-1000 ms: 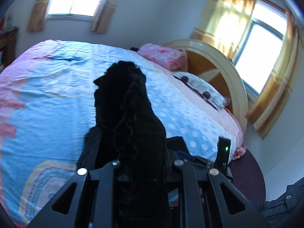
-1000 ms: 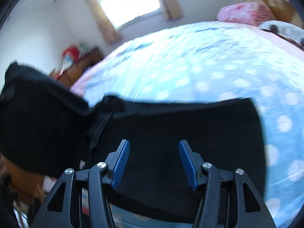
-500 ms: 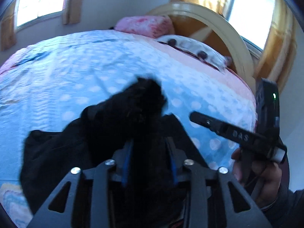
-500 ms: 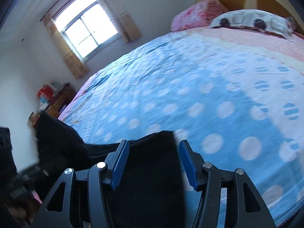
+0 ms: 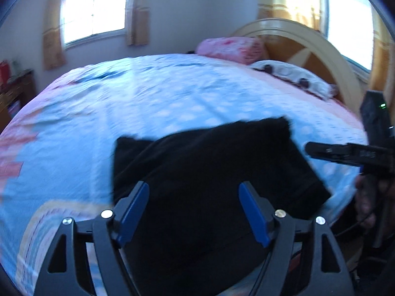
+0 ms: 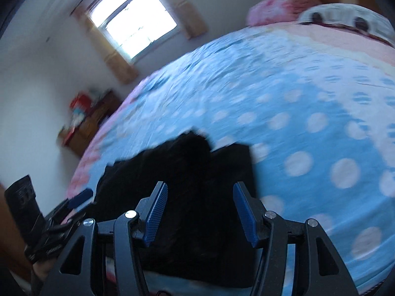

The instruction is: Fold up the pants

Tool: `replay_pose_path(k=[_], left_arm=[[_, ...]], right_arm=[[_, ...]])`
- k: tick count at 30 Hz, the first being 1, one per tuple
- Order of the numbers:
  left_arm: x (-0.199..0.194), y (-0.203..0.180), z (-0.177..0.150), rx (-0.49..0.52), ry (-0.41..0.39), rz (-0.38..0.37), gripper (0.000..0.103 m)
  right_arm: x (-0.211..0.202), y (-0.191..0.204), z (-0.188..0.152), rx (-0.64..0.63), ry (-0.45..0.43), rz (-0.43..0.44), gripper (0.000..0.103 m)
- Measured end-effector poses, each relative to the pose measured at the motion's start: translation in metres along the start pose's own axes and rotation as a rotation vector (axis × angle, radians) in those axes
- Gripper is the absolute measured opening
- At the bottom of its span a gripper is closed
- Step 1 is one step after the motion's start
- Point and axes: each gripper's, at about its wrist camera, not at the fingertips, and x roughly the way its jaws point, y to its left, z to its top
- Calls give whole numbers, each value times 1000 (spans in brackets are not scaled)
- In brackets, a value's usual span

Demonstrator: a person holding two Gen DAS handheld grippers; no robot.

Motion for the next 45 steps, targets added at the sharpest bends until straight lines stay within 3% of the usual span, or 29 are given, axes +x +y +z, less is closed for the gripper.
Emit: replay_pose_path(k=[2,6,8,10,11,13,15,19,22,26,27,29,30,31,33,38,41,45], left_arm=[[4,11,-12,-13,10,37,78],[6,14,-20,-29,2,26,78],[4,12,-23,-14,-9,27,78],[2,7,-25,10,-17,29,82],[2,7,-26,19,-22,35,90],[2,8,-26,18,-31,50,97],[6,11,-27,2,-22,46,97],[18,16,-31,-29,13,36,98],[20,18,-33,-35,21,44,98],[28,23,-33,-78,52,51,103],[29,24,-33,-80,60,55,103],[30,24,-34,-81,68,58,103],[30,24,-33,-84,67,58,103],[30,24,-33,-88,67,62,103],[31,24,-33,-90,70,61,103],[32,25,-33,-106,77,54,103],[31,27,-34,-108,77,53,103],[31,27,-34,-105,78,52,103]], right_arm=[[11,10,-4,-22,34,12,57],[30,20,-12,-72,87,-16,56],[38,21,-17,-76,132,3,12],[33,25,-19,-87,125,13,8],[22,30,-18,-120,105,6,6],[2,39,-14,-167,76,-12,6],[-11,39,-11,-195,64,-66,6],[16,-2,-21,-115,151,-136,6],[25,-24,-27,-35,162,-92,6],[24,-12,-23,-98,171,-124,9],[23,-11,-21,-102,171,-128,10],[17,-11,-16,-84,155,-157,33],[13,-9,-12,-85,139,-184,39],[7,-6,-9,-91,115,-206,44],[-7,7,2,-122,36,-265,44],[-20,50,16,-235,-72,-249,51],[1,66,20,-273,-30,-125,51],[37,50,25,-207,54,-125,51]])
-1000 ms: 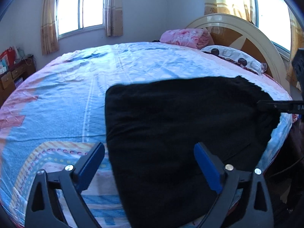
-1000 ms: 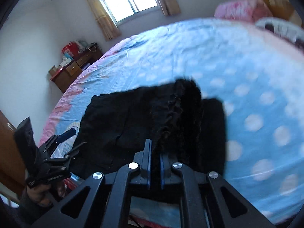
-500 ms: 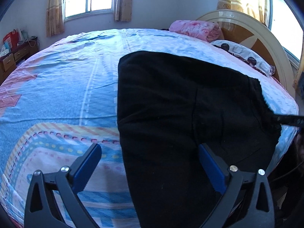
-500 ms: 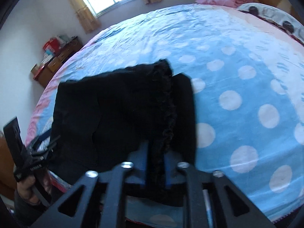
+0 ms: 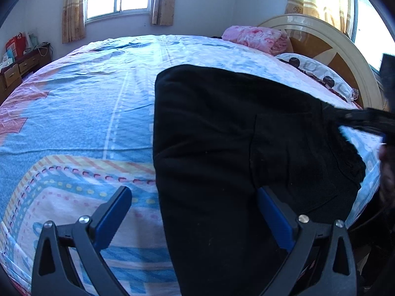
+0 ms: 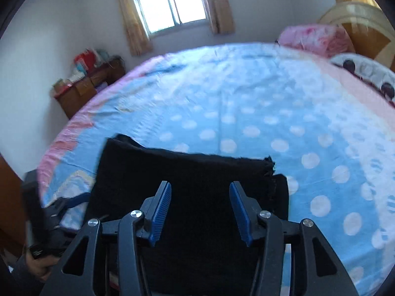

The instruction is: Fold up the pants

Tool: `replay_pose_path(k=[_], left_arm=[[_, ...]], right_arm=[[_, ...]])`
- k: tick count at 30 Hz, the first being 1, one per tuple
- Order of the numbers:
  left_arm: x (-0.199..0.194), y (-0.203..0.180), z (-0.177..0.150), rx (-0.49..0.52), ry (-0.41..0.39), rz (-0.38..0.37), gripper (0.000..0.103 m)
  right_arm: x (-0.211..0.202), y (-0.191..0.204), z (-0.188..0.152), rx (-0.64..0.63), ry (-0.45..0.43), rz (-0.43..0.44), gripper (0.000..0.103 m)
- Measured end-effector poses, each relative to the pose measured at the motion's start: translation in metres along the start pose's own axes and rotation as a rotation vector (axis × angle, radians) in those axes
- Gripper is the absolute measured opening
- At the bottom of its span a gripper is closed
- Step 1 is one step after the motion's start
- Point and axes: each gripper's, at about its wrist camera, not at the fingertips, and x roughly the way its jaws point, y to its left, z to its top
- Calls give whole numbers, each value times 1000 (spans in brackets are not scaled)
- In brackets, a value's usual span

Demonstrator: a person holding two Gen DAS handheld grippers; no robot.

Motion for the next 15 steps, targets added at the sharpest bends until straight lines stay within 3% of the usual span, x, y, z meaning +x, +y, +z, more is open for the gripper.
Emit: replay_pose_path(k=[2,5,11,15], left_arm=[[1,0,-1,-1,3,-11,103],[3,1,-3,-8,6,-16,103],[1,2,-3,-11,9,-14,103],[-2,5,-6,-17,13,-16,103]], right_arm=[[19,-22,-2,69,65,-21,51],[31,-40,-7,109,98,43,51],[25,-18,-3,-1,148,-50,51],[-2,19,22,-113,100,-53,51]])
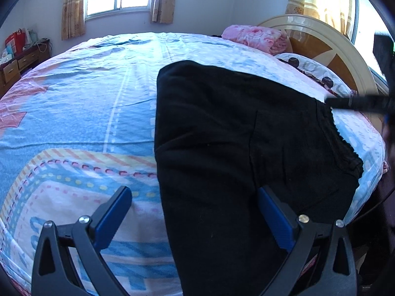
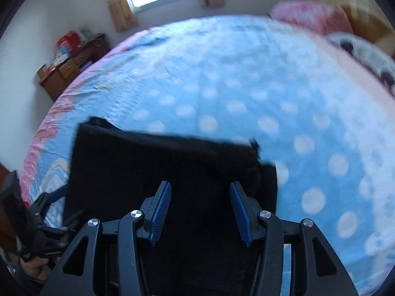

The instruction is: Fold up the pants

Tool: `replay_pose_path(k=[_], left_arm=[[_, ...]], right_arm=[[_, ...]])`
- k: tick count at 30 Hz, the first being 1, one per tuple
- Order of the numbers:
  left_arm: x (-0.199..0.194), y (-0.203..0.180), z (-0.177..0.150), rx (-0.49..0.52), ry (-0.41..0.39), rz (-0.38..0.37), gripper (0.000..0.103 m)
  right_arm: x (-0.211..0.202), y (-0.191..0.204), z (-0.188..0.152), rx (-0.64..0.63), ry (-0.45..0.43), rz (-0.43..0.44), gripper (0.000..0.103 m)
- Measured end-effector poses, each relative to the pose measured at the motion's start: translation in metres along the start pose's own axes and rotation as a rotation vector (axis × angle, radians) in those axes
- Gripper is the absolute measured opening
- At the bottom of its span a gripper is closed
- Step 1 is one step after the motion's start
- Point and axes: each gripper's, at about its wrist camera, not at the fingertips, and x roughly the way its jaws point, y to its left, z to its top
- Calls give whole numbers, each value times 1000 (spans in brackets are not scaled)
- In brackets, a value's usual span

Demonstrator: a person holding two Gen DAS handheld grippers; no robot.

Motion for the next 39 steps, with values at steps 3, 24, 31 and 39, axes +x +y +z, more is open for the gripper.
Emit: replay_pose_path(k=[3,24,31,39], left_arm=[[-3,0,-1,14,1,4,103],[-2,6,-10,25,-29,-10,103],[-2,-1,-11,32,-30,2,103],[-18,-7,-5,12,-55,-1,103]], right_arm=[[-1,33,28,-85,13,89,52],[183,170,109,-304,444,318,14],[186,149,113,-255,398,433,17],[95,96,111,-26,125,568,49]])
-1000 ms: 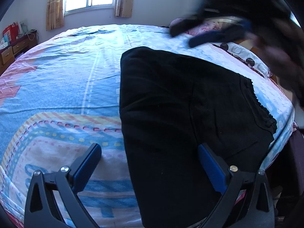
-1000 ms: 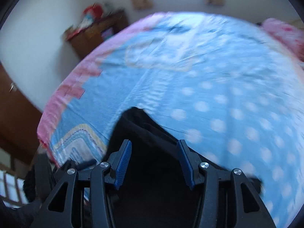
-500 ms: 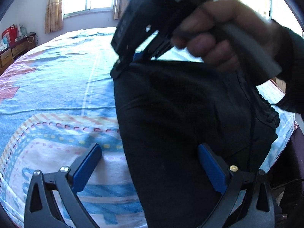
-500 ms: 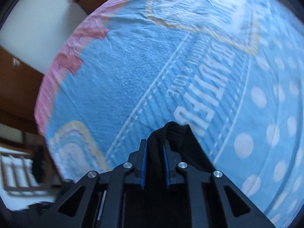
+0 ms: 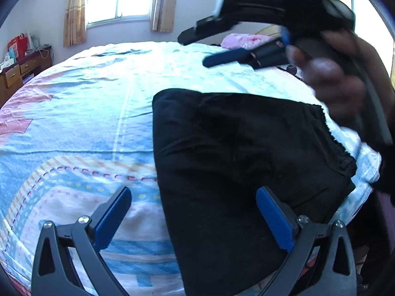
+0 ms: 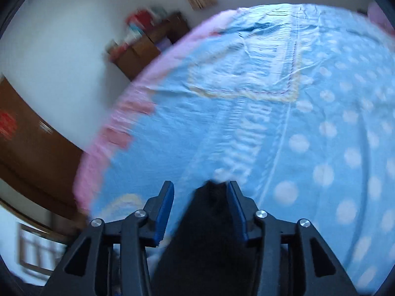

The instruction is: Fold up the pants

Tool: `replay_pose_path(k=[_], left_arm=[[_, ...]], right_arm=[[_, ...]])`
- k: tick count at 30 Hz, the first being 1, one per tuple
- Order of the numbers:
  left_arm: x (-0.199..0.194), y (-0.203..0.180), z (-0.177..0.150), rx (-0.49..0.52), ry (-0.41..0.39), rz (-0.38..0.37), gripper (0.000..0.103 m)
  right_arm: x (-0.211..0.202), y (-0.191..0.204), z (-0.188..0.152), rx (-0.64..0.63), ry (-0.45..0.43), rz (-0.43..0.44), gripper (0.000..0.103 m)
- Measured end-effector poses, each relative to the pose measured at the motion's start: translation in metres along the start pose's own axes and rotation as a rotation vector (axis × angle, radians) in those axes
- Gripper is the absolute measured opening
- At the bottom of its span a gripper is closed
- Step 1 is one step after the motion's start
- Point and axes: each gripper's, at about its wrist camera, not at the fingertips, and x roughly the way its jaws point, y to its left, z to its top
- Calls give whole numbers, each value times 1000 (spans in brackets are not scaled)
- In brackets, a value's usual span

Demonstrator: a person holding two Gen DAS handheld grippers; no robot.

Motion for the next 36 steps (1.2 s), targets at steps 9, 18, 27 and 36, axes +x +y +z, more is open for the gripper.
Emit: replay_pose_path(k=[9,18,27,36], left_arm=[[13,-6,-12,-2,54,1,103],[10,-2,-3,2,62,1,103],[14,-6,5,5,69,-37,103],[18,11,20,-44,87,-59,103]], right_arm=[[36,-56,-46,243,29,37,47],[-60,-17,-78,109,-106,-158,58],[-171,-87,-171,246,-229,-445,65],[-160,-119,-201,347,-207,-413,68]])
